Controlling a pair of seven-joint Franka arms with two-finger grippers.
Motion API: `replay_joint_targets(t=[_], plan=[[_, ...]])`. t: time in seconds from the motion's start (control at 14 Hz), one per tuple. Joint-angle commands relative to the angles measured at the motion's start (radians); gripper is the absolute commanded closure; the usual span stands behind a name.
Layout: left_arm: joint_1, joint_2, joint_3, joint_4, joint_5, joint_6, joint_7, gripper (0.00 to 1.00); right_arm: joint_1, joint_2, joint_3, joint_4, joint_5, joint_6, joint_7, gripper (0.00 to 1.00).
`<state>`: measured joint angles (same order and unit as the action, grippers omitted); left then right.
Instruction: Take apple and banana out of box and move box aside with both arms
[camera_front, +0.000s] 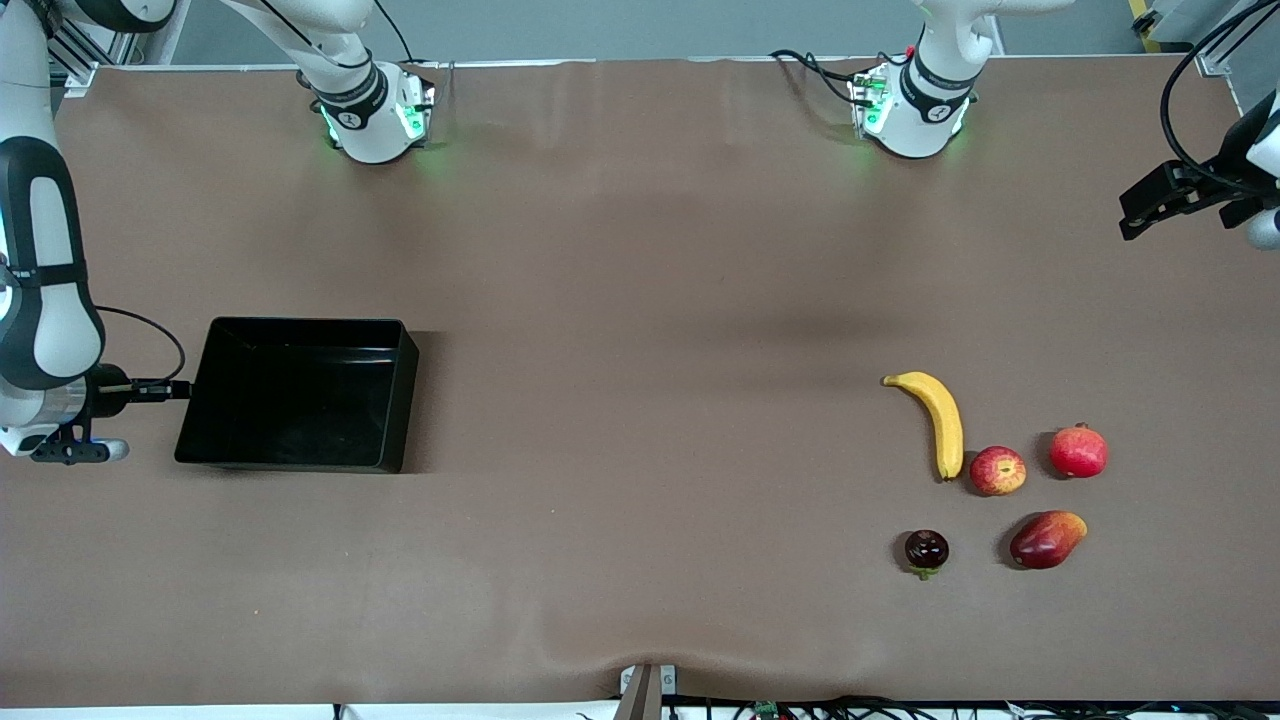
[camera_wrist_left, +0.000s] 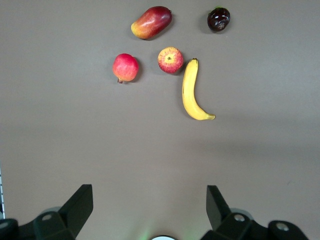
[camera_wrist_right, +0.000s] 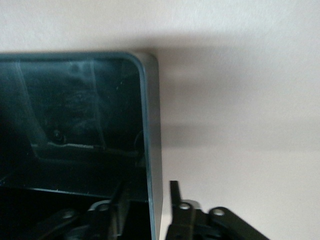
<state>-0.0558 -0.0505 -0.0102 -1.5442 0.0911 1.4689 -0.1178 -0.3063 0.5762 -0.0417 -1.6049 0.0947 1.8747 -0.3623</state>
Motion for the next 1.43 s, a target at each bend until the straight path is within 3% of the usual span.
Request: replay_joint_targets(t=[0.0, 0.65, 0.86, 1.36], plan=[[-0.006, -0.02, 0.007, -0.024, -0.011, 0.024, 0.017, 0.0, -0.011, -0.012, 0.017, 0.025, 0.007, 0.017, -0.009, 0.0], [-0.004, -0.005, 0.007, -0.013, -0.011, 0.028, 0.017, 0.0, 0.148, -0.263, 0.033, 0.092, -0.015, -0.008, -0.003, 0.0], [-0.004, 0.009, 0.007, 0.001, -0.013, 0.028, 0.02, 0.0, 0.205, -0.343, 0.031, 0.092, -0.084, -0.066, 0.014, 0.0], [-0.003, 0.014, 0.01, 0.004, -0.011, 0.025, 0.02, 0.0, 0.277, -0.449, 0.029, 0.082, -0.082, -0.233, 0.196, 0.0]])
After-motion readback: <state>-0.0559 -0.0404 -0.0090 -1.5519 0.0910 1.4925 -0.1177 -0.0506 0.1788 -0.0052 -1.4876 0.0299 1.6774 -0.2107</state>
